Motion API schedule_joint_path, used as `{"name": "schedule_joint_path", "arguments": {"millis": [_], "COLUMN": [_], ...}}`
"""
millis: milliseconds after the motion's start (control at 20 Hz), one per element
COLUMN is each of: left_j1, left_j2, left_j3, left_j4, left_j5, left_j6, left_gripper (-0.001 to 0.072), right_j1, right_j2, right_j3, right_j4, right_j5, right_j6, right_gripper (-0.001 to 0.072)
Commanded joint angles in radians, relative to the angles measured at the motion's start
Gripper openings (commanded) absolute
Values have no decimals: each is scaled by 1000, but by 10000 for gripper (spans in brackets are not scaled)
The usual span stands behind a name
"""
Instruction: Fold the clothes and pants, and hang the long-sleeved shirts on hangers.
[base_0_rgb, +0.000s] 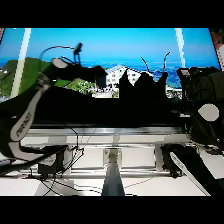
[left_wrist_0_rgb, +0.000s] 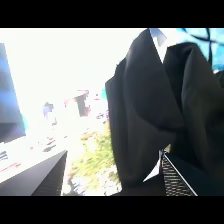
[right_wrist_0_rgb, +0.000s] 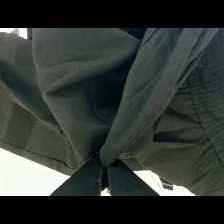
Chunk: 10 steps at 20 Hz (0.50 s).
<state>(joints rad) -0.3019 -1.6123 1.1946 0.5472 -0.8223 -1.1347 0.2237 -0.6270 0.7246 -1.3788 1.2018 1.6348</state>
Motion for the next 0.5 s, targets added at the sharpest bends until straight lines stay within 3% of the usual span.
{"name": "schedule_joint_path", "arguments": {"millis": [0, 150, 350, 450], "left_j1": [-92, -91, -108, -118], "left_j2": [-127, -236, -333, -360], "left_j3": [73, 165, 270, 300], "left_j4": [-1, 41, 63, 62], "left_j5": [50, -24, -54, -54], "left_j6": [-58, -59, -94, -97], "left_gripper": [613, 574, 573, 500], "right_j1": [0, 0, 0, 0], "right_j2": [7, 7, 7, 7], "right_j3": [-3, -3, -3, -2], "right_j4": [-5, -5, -5, -5], "right_j5": [-16, -17, -17, -17], "right_j6": [4, 4, 4, 4], "right_gripper": [22, 22, 22, 22]}}
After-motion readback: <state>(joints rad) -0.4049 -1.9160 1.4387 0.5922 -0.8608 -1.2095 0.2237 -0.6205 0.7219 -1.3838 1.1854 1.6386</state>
